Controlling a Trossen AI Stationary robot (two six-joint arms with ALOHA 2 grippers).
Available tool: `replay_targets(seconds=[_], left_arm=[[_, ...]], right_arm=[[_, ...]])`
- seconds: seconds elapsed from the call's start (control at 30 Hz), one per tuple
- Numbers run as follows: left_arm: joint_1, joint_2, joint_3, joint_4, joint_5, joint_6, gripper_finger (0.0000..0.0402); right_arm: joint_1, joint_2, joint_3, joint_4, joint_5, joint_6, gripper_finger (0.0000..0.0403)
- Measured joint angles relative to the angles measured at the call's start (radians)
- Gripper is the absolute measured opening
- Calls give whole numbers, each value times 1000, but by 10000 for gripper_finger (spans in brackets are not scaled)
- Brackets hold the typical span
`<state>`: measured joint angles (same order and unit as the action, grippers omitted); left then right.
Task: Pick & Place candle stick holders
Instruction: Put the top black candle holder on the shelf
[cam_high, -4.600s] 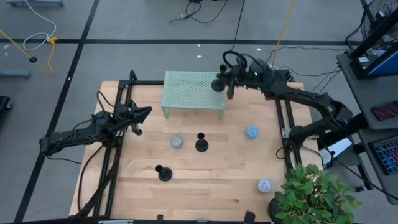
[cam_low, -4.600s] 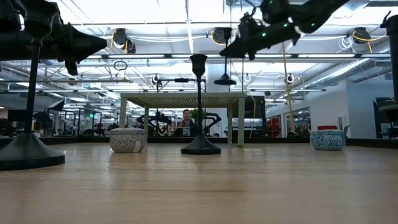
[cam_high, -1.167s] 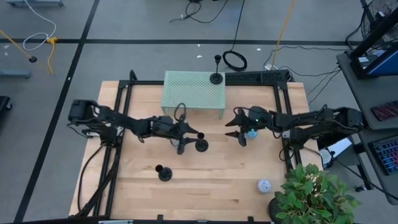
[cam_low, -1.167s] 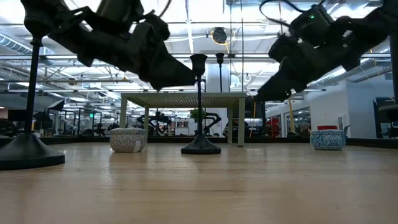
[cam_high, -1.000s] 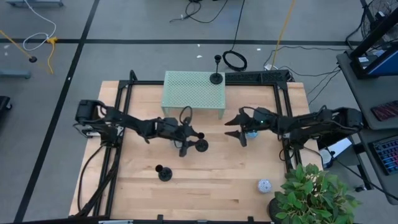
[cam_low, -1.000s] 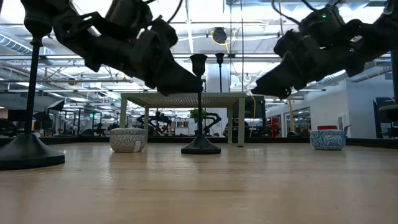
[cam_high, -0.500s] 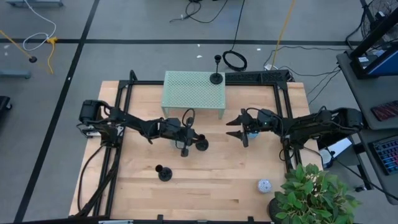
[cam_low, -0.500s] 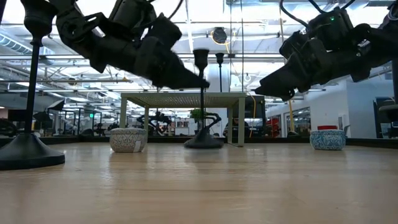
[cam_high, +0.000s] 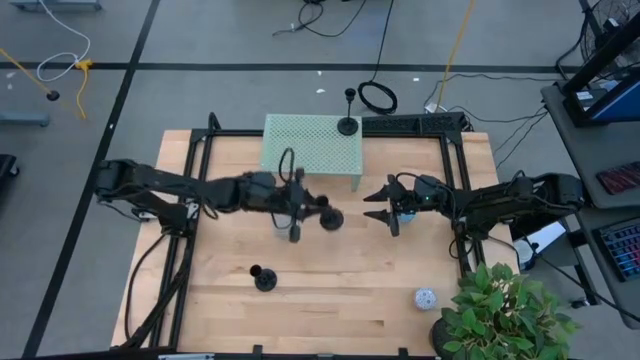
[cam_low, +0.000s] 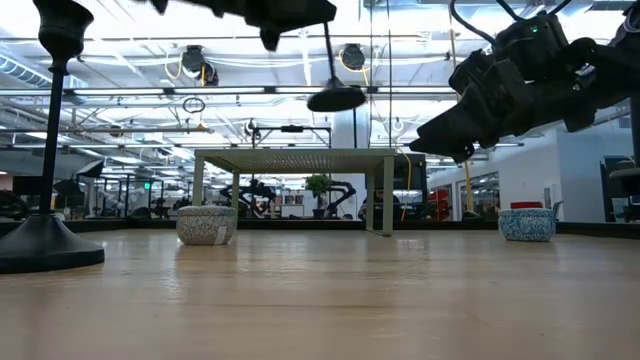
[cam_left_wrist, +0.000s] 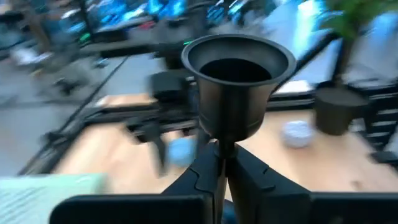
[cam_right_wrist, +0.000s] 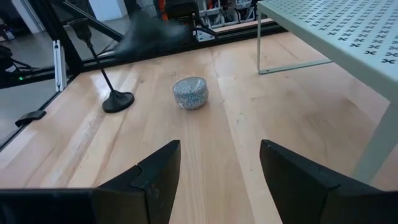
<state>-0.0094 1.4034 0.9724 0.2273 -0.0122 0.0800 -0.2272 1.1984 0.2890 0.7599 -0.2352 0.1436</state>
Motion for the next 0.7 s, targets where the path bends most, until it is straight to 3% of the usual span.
replay_targets(seconds=[0.2,0.57,0.7], left_arm=[[119,8,185,-167,-185,-55,13],[467,51,211,-151,-193,-146,14],[549,107,211,-103,-139,-187,14]], right_arm=[[0,0,0,-1,1,2,212],[0,0,0,-1,2,2,212],[0,0,0,-1,2,2,212]])
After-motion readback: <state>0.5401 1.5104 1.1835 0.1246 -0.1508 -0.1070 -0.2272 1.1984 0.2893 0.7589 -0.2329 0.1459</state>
